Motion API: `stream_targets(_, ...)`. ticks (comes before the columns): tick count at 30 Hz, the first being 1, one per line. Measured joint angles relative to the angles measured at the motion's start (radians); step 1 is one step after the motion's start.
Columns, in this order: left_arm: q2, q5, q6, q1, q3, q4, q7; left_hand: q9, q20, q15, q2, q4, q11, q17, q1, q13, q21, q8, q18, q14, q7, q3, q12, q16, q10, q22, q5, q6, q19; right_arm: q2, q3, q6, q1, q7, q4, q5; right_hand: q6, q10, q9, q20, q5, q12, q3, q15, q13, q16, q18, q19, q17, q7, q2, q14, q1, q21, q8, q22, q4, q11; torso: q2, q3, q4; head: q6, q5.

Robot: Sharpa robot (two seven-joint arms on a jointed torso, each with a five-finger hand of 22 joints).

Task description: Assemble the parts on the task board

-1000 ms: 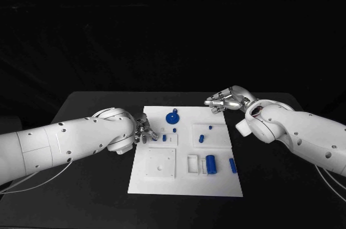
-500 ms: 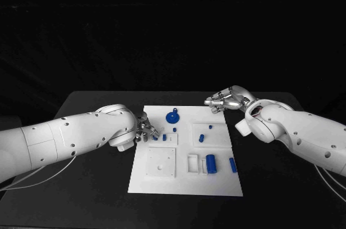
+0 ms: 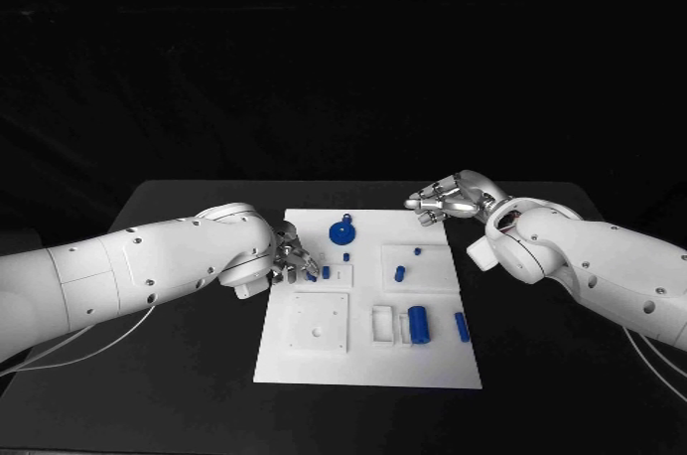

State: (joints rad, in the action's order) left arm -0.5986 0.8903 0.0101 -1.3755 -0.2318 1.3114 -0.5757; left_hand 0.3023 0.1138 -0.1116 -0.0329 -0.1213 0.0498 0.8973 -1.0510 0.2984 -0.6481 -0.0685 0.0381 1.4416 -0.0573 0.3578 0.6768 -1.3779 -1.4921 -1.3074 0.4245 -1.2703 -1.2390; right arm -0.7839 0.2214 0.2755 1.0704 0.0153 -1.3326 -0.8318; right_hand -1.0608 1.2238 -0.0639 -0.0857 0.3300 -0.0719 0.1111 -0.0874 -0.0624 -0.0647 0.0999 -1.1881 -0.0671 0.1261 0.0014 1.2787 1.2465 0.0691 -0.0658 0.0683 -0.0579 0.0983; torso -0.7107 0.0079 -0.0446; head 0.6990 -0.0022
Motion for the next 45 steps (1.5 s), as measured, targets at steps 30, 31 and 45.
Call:
stream_targets(30, -0.041, 0.118, 0.069, 0.003, -0.005, 0.035, -0.001, 0.002, -0.003, 0.002, 0.013, 0.007, 0.0, 0.007, -0.013, -0.001, -0.004, 0.004, 0.0, -0.001, 0.0, 0.007, 0.008, -0.005, 0.0, -0.001, 0.0, 0.0, 0.003, -0.001, 0.0, 0.0, -0.002, -0.001, 0.0, 0.0, 0.003, 0.0, 0.0, 0.0, -0.001, 0.0, -0.003, 0.0, 0.0, 0.0, 0.0, 0.0, 0.0, 0.003, 0.0, 0.0, 0.0, 0.0, 0.0, 0.0, -0.003, 0.0, 0.001, -0.0013, -0.0011, 0.001, 0.002)
stream_targets(31, -0.04, 0.118, 0.07, 0.003, -0.005, 0.035, -0.001, 0.002, -0.003, 0.002, 0.016, 0.008, 0.0, 0.007, -0.016, -0.001, -0.004, 0.004, 0.006, -0.002, 0.0, 0.008, 0.008, -0.005, 0.0, -0.001, 0.0, 0.0, 0.003, -0.001, 0.0, 0.0, -0.003, -0.001, 0.0, 0.0, 0.003, 0.0, 0.0, 0.0, -0.001, 0.0, -0.003, 0.0, 0.0, 0.0, 0.0, 0.0, 0.0, 0.003, 0.0, 0.0, 0.0, 0.0, 0.0, 0.0, -0.003, 0.0, 0.001, -0.0012, -0.0011, 0.001, 0.002)
stream_targets(45, -0.035, 0.118, 0.082, 0.003, -0.006, 0.035, -0.005, 0.002, -0.003, 0.002, 0.016, 0.01, 0.0, 0.005, -0.016, -0.003, -0.004, 0.006, 0.016, -0.002, 0.0, 0.011, 0.008, -0.005, 0.0, 0.0, -0.004, 0.0, 0.003, -0.001, 0.0, 0.0, -0.003, -0.002, -0.001, 0.0, 0.003, 0.0, 0.0, 0.0, -0.001, 0.0, -0.003, 0.0, 0.0, 0.0, 0.0, 0.0, 0.0, 0.003, 0.0, 0.0, 0.0, 0.0, 0.0, 0.0, -0.003, 0.0, 0.0, 0.0, 0.0001, -0.001, 0.005)
